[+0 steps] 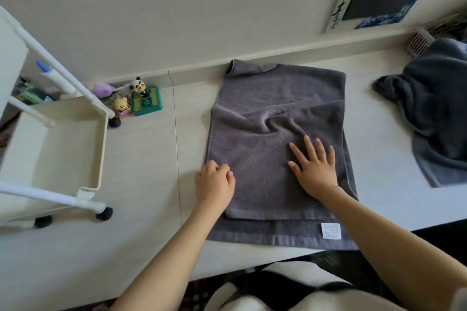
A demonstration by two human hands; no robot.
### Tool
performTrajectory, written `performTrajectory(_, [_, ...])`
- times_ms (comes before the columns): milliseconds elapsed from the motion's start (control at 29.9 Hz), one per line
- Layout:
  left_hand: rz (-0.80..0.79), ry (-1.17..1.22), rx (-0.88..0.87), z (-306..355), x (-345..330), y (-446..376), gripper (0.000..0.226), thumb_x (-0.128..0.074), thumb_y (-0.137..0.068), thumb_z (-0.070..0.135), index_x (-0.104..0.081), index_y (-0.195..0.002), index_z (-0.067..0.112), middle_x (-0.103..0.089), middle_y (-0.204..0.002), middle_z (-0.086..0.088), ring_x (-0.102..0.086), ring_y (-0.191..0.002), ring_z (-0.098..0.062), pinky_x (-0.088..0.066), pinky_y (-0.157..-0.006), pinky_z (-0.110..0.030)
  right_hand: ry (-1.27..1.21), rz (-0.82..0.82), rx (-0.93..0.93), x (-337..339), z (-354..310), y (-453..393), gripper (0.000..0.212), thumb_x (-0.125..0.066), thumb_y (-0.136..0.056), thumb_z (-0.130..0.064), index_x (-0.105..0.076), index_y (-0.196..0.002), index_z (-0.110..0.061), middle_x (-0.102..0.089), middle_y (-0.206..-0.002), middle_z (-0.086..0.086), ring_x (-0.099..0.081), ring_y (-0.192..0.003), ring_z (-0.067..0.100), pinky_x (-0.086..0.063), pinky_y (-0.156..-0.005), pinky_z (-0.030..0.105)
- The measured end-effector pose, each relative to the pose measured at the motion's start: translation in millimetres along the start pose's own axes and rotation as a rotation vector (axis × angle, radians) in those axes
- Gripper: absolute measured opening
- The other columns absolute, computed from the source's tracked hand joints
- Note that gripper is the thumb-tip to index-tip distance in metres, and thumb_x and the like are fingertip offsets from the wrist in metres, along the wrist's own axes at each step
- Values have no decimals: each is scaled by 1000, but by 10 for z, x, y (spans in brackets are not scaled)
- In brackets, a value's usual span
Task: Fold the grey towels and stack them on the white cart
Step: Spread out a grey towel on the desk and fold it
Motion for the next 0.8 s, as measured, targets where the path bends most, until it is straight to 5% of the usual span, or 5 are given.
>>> performTrajectory(334, [18, 548, 402, -480, -28, 284, 40, -67, -85, 21, -53, -119, 6, -54, -115, -12, -55, -105, -30, -41, -83, -31, -332, 201, -545, -35, 728, 916, 63, -46, -91, -52, -39, -137, -11, -48, -131, 19, -47, -114, 37, -43, -96, 44])
performTrajectory(468, [-104, 801, 608, -549, -177, 275, 38, -72, -80, 32, -62, -102, 3, -67, -93, -4, -63, -93, -26, -42, -71, -28, -897, 270, -717, -119, 859, 981, 56, -57, -88, -46, -47, -124, -4, -59, -115, 18, -56, -103, 37, -48, -84, 42])
performTrajectory(601, [-363, 961, 643, -488, -457, 323, 40, -77, -71, 44, -65, -85, 8, -71, -96, -9, -66, -93, -26, -53, -88, -43, -1040, 87, -802, -215, 895, 952, 51, -58, -88, -47, -60, -109, -1, -64, -101, 16, -60, -96, 36, -45, -75, 36])
performTrajectory(668, [-353, 1017, 666, -525, -482, 327, 51, -78, -62, 48, -66, -91, 9, -70, -98, -7, -66, -93, -24, -52, -91, -42, -1111, 77, -814, -213, 919, 981, 43, -60, -88, -42, -62, -104, -1, -63, -95, 14, -61, -94, 35, -47, -78, 36])
performTrajectory(801, [-240, 1327, 853, -562, -387, 395, 15, -66, -69, 21, -64, -82, 14, -64, -91, -7, -59, -82, -23, -47, -75, -33, -1591, 92, -823, -190, 927, 1092, 13, -63, -86, -18, -61, -92, -6, -63, -89, 12, -59, -83, 28, -48, -74, 35])
Point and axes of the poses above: each hand's wrist, its own y-axis away from the middle knuckle, its own x-axis out of the back of the hand, z = x × y, the point moved 9 cm from there along -y, towards the middle knuckle
